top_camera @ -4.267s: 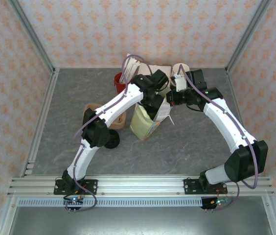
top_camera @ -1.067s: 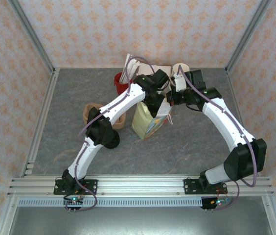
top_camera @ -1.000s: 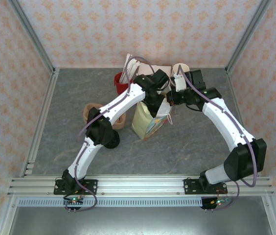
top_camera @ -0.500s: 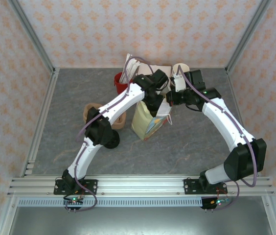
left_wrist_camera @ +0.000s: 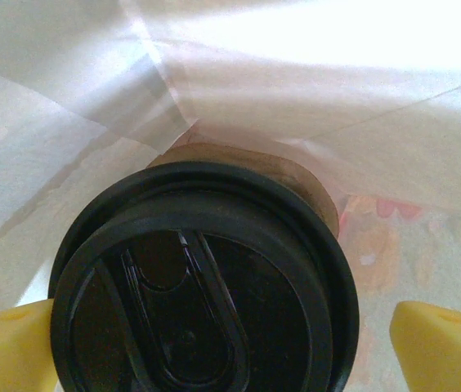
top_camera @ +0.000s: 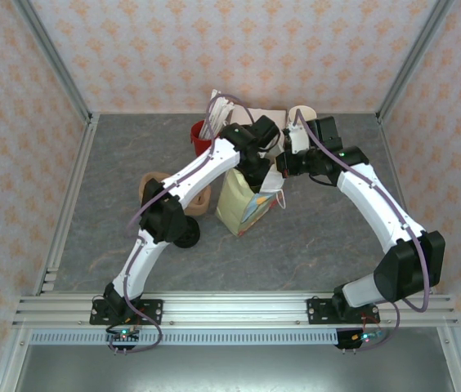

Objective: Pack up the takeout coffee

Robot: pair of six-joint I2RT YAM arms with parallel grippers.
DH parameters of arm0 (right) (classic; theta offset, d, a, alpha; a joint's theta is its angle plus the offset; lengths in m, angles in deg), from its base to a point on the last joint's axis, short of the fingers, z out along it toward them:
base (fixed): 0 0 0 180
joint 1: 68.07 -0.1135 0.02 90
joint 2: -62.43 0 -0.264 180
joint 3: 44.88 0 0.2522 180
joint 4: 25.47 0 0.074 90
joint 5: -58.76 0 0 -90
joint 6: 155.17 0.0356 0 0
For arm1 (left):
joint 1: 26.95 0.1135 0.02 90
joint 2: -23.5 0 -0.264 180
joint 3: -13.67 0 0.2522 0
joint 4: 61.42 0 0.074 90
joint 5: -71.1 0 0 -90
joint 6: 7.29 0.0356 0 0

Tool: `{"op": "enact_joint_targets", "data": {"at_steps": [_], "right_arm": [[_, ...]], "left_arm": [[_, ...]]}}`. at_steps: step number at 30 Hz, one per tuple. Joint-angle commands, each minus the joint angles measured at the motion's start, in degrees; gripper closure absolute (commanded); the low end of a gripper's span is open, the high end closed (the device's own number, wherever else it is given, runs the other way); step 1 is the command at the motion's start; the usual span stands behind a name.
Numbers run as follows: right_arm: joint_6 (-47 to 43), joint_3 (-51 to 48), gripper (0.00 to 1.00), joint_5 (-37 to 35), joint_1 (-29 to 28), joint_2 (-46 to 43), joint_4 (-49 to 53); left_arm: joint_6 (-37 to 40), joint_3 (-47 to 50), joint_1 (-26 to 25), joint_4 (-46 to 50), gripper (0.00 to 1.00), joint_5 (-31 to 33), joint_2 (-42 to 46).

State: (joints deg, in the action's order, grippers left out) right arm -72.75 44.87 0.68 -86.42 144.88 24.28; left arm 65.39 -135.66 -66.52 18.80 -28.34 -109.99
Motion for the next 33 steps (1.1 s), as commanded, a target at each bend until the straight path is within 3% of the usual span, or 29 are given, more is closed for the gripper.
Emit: {"op": "enact_joint_targets", "data": {"at_steps": [1,10,21,33], "right_arm": [[-0.86,1.9,1.0,-0.46,-0.45,1.08,-0.32],[-4.65,0.92,1.0,-5.22,-0.42,0.21,2.88],[-4.6,11.32,1.0,-1.34,-0.41,3.76,8.75],[-5.78,11.86,1.0,-3.24,-0.5,4.17,13.75]], "left_arm": [[-1.05,-0.08,-0.15,-0.46,0.0,-1.05,5.21],[-1.52,3.17,-0.15,-2.76,0.0,0.28,8.11],[-1.51,7.72,-0.18,-7.77,0.0,1.72,7.59],[-0.95,8.98,-0.33,-10.07,0.0,4.11,7.08]]}}
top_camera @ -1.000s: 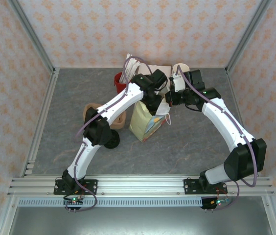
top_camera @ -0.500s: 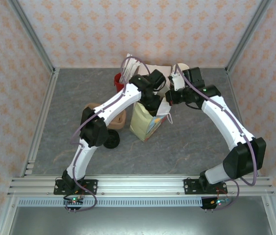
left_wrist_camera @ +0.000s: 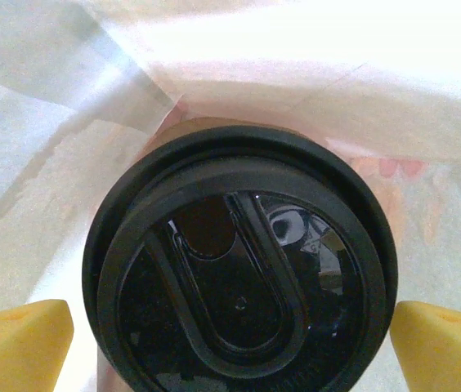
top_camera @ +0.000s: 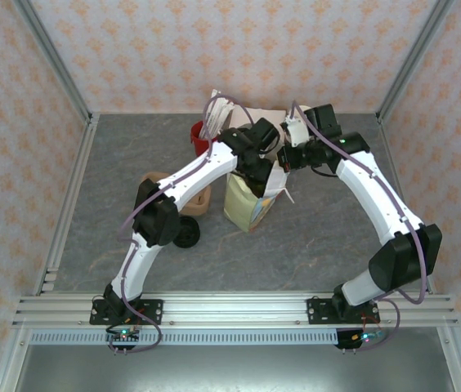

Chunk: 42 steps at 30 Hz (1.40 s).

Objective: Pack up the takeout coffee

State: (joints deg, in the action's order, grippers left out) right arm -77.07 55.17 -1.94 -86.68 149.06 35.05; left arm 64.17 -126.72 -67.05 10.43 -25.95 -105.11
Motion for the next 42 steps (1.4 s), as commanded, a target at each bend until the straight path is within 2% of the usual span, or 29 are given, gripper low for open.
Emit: {"op": "enact_joint_targets", "data": {"at_steps": [1,6,25,35,42], "right_arm": [[-1.35,1.5,1.0,-0.71,-0.21,0.26,2.98],[-0.67,1.46,1.0,-1.23,-0.28,1.13,3.2],[0.5,2.9,1.0,-6.85,0.67,1.7,5.06],[1.48,6.71,1.0,-5.35,0.77,1.88,10.76],[1.16,8.43,1.0,-6.69,0.81,2.22,14.84]], "left_arm": [[0.26,-0.15,0.2,-1.88,0.0,1.2,2.29],[0.7,-1.29,0.24,-1.8,0.0,-1.86,3.02],[0.19,-5.58,0.37,1.91,0.0,-0.19,6.08],[-1.35,-3.9,0.42,3.0,0.0,6.83,6.14],[-1.99,-2.13,0.46,1.91,0.0,7.64,6.95]]}}
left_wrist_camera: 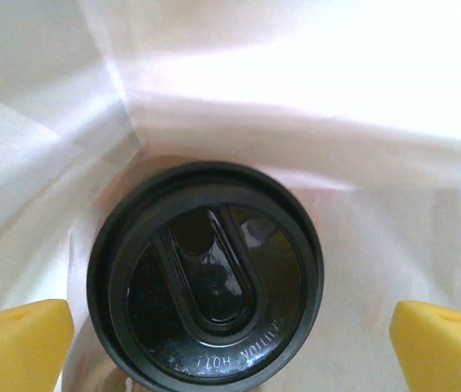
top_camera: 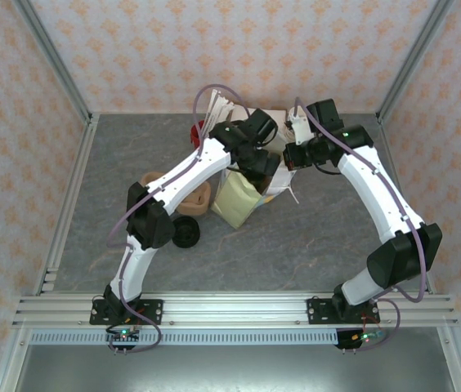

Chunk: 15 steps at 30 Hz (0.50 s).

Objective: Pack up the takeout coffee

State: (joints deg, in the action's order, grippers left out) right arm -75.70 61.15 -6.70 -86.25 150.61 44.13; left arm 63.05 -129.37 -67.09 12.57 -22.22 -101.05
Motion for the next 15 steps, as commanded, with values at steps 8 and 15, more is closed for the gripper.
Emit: {"op": "enact_joint_targets", "data": {"at_steps": [8,15], "right_arm": [[0.83,5.25,1.0,-4.39,0.34,1.93,8.29],[2.85,7.4,1.0,-2.91,-0.04,3.91,5.35]], "left_arm": [[-0.62,3.95,0.5,-4.62,0.0,-1.31,5.0],[-1.13,4.72,0.51,-7.84,0.0,-7.16,5.69]]}}
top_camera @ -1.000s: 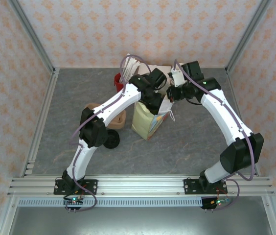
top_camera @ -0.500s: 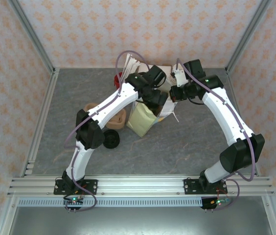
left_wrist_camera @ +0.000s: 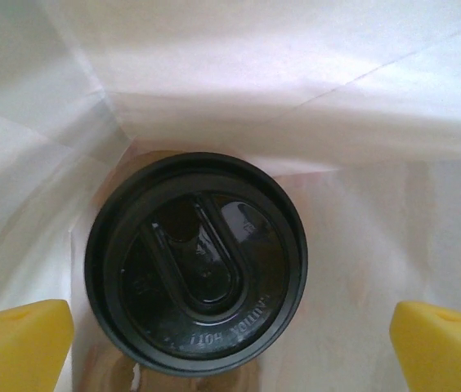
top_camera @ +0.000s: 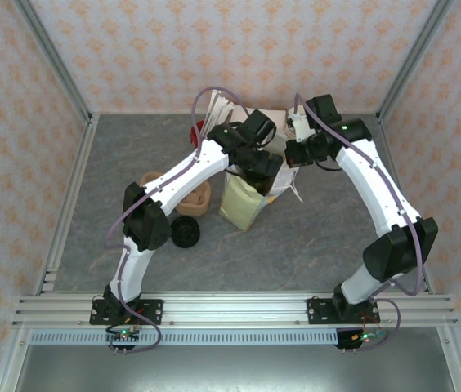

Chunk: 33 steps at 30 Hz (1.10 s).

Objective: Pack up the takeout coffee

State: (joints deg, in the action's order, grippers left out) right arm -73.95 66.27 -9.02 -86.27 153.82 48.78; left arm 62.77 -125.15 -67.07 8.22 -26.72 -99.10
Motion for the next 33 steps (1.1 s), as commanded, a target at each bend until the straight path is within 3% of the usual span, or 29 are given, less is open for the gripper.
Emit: {"op": "enact_joint_targets", "data": {"at_steps": [1,23,33], "right_arm": [[1.26,2.81,1.0,-0.53,-0.25,1.28,0.68],[2.72,7.29,1.0,0.25,2.55,4.39,1.74],[2.97,8.97,1.0,2.74,2.99,5.32,1.51]], "left_arm": [[-0.77,0.6,0.49,-4.2,0.0,-3.61,3.91],[0.24,-0.23,1.25,-8.21,0.0,-19.43,9.47],[-1.02,-8.37,2.21,-8.57,0.0,-24.24,6.29]]}}
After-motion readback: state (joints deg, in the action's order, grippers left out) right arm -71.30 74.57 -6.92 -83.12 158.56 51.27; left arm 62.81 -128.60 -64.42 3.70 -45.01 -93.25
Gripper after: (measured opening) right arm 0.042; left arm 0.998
